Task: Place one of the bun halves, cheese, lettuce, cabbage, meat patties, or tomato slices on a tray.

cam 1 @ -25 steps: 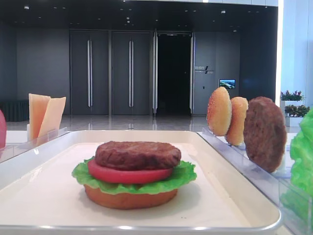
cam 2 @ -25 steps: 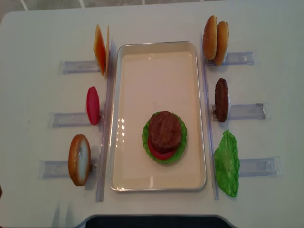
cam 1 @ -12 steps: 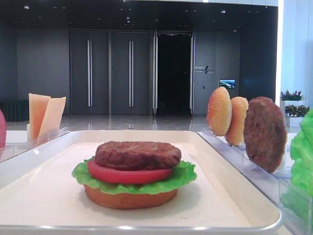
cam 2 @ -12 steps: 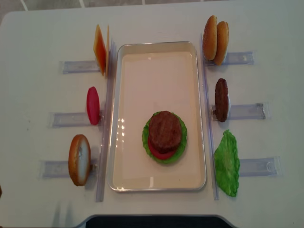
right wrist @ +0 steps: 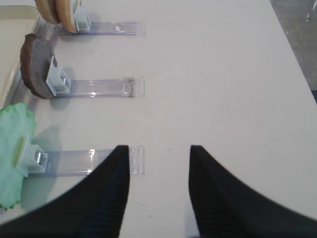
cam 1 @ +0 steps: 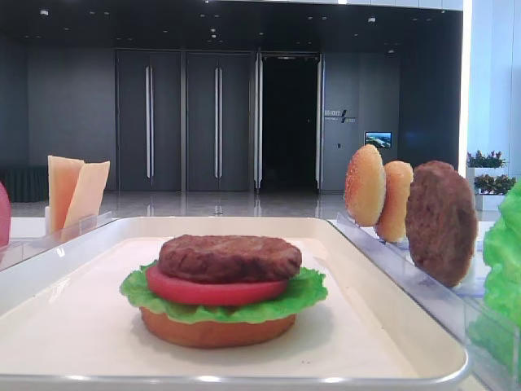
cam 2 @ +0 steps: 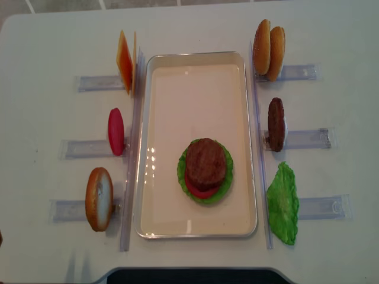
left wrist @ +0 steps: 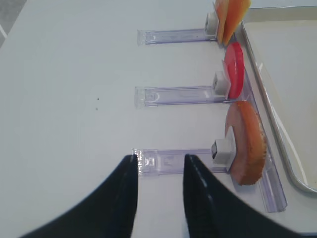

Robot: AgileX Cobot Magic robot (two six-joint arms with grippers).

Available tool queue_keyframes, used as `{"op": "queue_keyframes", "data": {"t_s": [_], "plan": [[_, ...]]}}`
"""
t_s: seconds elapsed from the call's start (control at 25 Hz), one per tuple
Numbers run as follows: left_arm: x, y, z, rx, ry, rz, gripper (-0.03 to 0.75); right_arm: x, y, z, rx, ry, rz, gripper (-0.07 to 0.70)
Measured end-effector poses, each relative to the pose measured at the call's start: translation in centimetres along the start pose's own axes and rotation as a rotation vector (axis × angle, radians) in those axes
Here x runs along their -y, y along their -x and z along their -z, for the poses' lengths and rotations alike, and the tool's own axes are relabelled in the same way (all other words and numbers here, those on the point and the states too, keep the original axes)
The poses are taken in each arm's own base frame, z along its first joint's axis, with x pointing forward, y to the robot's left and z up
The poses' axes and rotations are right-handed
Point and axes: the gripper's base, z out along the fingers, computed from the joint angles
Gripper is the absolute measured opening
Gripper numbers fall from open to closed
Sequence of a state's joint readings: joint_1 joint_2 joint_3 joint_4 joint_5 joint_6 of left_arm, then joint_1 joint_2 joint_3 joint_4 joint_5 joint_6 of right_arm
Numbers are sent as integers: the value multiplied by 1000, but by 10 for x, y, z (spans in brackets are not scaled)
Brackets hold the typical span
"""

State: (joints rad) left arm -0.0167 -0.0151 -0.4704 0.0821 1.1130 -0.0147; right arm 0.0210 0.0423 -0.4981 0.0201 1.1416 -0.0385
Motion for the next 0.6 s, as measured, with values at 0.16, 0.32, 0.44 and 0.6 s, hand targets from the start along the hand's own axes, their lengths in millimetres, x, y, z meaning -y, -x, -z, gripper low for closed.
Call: {"op": "queue_keyframes", "data": {"t_s": [0.16,0.32,0.44,0.6], "plan": [[0,0,0,0,0,0,235,0,-2,2,24,-1,0,306],[0,0,0,0,0,0,230,0,-4,5,50,-1,1,306],[0,0,0,0,0,0,231,0,-4,6,52,0,2,306],[0,0,0,0,0,0,230,0,-4,6,52,0,2,305]]}}
